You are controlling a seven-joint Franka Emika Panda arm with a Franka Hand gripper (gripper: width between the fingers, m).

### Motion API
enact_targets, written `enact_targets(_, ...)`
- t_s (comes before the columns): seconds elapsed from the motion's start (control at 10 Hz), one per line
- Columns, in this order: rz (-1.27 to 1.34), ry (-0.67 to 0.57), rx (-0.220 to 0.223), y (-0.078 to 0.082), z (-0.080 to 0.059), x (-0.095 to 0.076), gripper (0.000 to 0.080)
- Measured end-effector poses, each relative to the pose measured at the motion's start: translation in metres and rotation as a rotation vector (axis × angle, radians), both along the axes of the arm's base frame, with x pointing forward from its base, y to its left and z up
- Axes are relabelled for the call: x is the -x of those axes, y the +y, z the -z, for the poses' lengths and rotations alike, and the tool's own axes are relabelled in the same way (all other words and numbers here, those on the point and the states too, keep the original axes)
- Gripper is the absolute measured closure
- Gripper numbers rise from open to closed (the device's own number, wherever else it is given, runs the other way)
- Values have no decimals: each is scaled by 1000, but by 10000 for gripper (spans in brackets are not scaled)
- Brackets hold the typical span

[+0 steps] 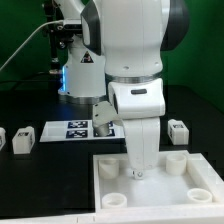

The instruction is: Assemble one leg

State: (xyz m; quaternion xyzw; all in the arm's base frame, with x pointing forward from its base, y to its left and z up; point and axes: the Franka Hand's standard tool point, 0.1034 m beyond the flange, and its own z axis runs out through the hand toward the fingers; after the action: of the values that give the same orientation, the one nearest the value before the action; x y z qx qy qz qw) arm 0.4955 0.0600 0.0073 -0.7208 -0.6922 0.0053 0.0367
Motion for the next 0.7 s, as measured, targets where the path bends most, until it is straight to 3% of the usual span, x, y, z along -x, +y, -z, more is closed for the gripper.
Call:
enact_targets(0.6,24,2,1,-1,0,1,150)
enact_targets(0.7,88,2,10,-2,-9,4,150)
